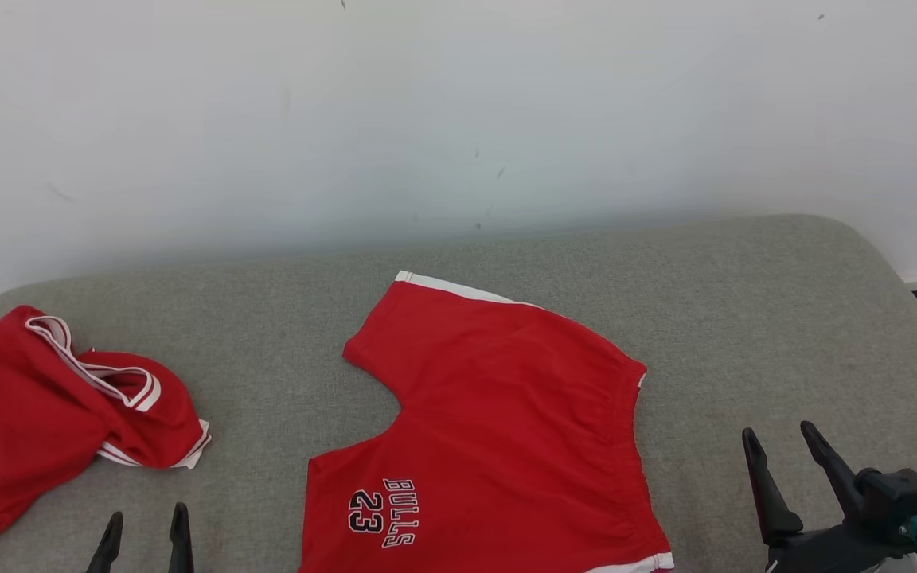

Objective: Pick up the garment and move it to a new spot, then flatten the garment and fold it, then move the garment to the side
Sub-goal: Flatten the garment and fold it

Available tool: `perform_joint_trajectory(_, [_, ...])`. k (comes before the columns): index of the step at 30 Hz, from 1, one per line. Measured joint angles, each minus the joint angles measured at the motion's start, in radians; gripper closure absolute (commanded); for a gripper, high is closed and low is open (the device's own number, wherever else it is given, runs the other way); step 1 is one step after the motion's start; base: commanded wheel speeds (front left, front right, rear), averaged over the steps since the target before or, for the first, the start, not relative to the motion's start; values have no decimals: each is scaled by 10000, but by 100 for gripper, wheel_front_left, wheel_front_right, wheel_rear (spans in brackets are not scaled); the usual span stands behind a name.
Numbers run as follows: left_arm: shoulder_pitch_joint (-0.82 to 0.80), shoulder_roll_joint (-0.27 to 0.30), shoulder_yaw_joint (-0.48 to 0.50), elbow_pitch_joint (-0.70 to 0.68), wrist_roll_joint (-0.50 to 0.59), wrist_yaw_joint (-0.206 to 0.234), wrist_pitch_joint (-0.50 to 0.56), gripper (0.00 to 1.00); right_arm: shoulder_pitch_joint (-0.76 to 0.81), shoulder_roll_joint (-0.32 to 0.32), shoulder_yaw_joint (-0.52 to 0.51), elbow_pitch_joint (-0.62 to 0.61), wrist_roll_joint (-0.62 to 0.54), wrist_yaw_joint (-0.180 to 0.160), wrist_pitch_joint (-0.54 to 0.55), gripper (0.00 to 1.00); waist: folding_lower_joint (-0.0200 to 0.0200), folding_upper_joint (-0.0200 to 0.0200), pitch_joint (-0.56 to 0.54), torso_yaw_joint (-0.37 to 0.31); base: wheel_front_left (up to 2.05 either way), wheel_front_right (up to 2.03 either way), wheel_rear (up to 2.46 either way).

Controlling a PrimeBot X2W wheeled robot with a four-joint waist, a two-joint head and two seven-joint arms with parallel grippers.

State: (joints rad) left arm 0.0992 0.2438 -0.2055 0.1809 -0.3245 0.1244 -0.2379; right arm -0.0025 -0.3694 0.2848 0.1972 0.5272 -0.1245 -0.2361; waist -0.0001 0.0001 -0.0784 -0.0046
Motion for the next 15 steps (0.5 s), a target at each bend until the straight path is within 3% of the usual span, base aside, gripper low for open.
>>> perform_joint_trajectory(15, [45, 38, -54, -165, 694, 0, 441, 0, 323, 56, -59, -63, -12, 0, 213, 0, 0, -1, -242, 41, 0, 0, 0])
